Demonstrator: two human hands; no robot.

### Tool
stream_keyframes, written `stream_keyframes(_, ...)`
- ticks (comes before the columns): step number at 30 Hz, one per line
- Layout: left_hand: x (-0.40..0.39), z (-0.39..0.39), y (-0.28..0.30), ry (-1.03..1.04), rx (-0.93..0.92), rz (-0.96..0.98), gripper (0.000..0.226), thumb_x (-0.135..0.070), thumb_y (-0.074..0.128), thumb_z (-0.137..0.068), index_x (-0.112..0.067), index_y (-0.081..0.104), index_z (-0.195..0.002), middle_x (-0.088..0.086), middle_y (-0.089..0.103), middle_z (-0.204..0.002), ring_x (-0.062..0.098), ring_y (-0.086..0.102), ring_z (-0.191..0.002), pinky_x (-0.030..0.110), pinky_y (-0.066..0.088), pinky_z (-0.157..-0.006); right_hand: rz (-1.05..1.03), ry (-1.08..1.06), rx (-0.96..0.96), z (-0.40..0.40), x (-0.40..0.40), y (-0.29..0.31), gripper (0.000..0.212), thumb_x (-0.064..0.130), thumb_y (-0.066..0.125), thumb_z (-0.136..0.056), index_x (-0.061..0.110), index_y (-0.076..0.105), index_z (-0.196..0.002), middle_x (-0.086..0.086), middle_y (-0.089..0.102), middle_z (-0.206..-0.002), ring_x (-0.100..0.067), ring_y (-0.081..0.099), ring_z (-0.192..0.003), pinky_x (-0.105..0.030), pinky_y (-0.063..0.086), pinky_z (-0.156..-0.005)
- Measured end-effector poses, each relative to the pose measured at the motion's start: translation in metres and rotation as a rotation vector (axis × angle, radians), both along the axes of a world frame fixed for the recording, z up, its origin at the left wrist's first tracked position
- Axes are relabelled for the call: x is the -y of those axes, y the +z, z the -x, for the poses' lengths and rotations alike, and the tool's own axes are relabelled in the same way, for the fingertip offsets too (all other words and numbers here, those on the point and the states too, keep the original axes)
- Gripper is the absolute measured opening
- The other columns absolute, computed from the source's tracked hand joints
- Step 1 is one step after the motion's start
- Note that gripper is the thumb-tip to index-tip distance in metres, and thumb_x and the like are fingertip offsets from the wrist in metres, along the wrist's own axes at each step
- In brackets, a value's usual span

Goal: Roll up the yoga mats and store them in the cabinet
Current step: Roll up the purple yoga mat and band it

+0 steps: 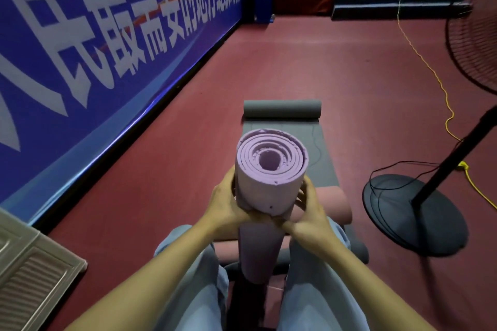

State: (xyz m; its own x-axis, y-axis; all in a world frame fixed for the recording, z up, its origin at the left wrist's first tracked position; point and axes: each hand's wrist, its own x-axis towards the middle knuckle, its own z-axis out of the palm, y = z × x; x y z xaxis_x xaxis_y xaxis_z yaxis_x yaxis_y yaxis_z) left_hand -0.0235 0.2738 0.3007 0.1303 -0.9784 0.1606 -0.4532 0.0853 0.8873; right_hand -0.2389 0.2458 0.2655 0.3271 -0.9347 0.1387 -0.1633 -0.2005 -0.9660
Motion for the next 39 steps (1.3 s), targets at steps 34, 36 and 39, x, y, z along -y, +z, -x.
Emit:
stream_keyframes(34,-0.025,0.0,0.018,0.008,0.096,-0.038,0.122,-0.051,0.1,-0.031,-0.044,0.043,-0.138,-0.024,0.063,-0.127,0.002,0.062,-0.117,0.039,0.056,-0.094,0.07,0.014,-0.119,-0.013,-0.012,-0.018,0.115,-0.002,0.092,-0.051,0.032,0.038,-0.146,0.003,0.06,-0.137,-0.019,0.059,-0.128,-0.045,0.057,-0.092)
stream_keyframes(36,-0.032,0.003,0.009,-0.039,0.092,-0.032,0.121,-0.053,0.1,-0.036,-0.05,0.038,-0.139,-0.028,0.06,-0.131,-0.002,0.058,-0.123,0.04,0.053,-0.101,0.059,0.008,-0.094,-0.01,-0.015,-0.022,0.125,0.003,0.096,-0.047,0.031,0.031,-0.15,0.005,0.054,-0.143,-0.018,0.054,-0.134,-0.047,0.052,-0.103)
stream_keyframes(39,-0.037,0.009,0.007,-0.07,0.113,0.015,0.121,-0.057,0.099,-0.04,-0.067,0.027,-0.136,-0.042,0.05,-0.134,-0.008,0.051,-0.129,0.034,0.046,-0.11,0.035,0.031,-0.071,-0.005,-0.017,-0.022,0.13,0.007,0.1,-0.045,0.03,0.027,-0.15,0.007,0.051,-0.145,-0.014,0.051,-0.135,-0.047,0.047,-0.11)
